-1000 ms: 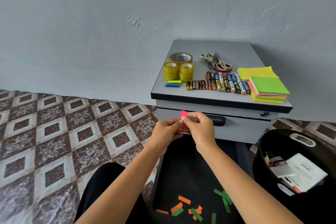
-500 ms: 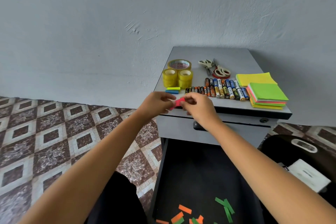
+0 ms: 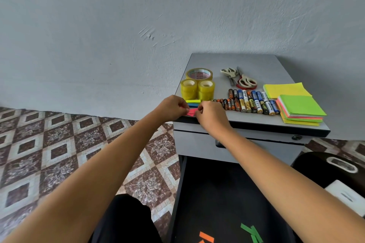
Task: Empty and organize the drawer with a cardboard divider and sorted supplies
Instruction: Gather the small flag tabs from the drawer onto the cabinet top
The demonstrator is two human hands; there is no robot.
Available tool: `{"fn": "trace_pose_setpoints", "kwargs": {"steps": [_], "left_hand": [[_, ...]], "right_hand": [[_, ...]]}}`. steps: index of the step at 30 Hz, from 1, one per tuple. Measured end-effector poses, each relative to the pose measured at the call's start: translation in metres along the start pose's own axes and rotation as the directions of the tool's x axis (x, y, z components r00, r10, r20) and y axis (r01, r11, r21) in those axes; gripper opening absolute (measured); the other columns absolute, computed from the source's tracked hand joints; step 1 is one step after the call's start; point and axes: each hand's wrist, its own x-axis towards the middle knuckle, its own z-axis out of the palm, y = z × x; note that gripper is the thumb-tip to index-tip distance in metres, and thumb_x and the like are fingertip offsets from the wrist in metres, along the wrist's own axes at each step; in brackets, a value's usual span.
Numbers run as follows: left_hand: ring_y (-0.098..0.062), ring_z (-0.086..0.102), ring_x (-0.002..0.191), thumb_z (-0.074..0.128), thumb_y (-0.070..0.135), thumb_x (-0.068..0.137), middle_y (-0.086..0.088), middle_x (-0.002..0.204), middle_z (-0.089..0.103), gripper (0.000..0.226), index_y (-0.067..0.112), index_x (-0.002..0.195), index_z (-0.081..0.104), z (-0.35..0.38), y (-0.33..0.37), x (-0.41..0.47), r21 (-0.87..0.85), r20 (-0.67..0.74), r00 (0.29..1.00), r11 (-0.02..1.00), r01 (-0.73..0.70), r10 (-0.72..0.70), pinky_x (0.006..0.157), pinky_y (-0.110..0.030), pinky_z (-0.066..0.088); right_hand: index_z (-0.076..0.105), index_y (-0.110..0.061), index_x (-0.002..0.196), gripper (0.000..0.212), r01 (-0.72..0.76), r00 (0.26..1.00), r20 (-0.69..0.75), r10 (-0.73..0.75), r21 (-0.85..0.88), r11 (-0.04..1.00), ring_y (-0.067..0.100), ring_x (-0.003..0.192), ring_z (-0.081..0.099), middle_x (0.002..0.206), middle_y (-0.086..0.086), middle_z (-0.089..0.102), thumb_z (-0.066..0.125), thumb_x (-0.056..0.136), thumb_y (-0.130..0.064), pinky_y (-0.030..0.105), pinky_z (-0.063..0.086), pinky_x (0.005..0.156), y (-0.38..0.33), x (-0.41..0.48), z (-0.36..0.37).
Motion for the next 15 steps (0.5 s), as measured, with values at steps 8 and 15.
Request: {"fn": "trace_pose_setpoints", "kwargs": {"steps": [8, 15], "left_hand": [[-0.02, 0.056, 0.096, 0.062, 0.024, 0.088, -0.007, 0.102, 0.061, 0.027, 0.01, 0.111, 0.064, 0.0, -0.004, -0.003, 0.059, -0.046, 0.999, 0.998, -0.022, 0.025, 0.074, -0.022, 0.035], [-0.016, 0.053, 0.089, 0.051, 0.011, 0.089, -0.001, 0.094, 0.059, 0.029, 0.01, 0.118, 0.055, -0.008, -0.021, -0.023, 0.053, -0.053, 0.994, 0.995, -0.088, 0.091, 0.075, -0.021, 0.035]], "right_hand": [[0.062, -0.001, 0.109, 0.024, 0.12, 0.993, -0.016, -0.121, -0.025, 0.992, 0.03, 0.096, 0.055, 0.104, 0.016, 0.058, 0.053, 0.093, -0.015, 0.036, 0.044, 0.076, 0.001, -0.007, 0.0], [0.065, -0.003, 0.102, 0.026, 0.137, 0.991, 0.009, -0.137, -0.03, 0.99, 0.027, 0.092, 0.055, 0.1, 0.013, 0.057, 0.056, 0.092, -0.025, 0.033, 0.043, 0.075, 0.002, -0.008, 0.001]]}}
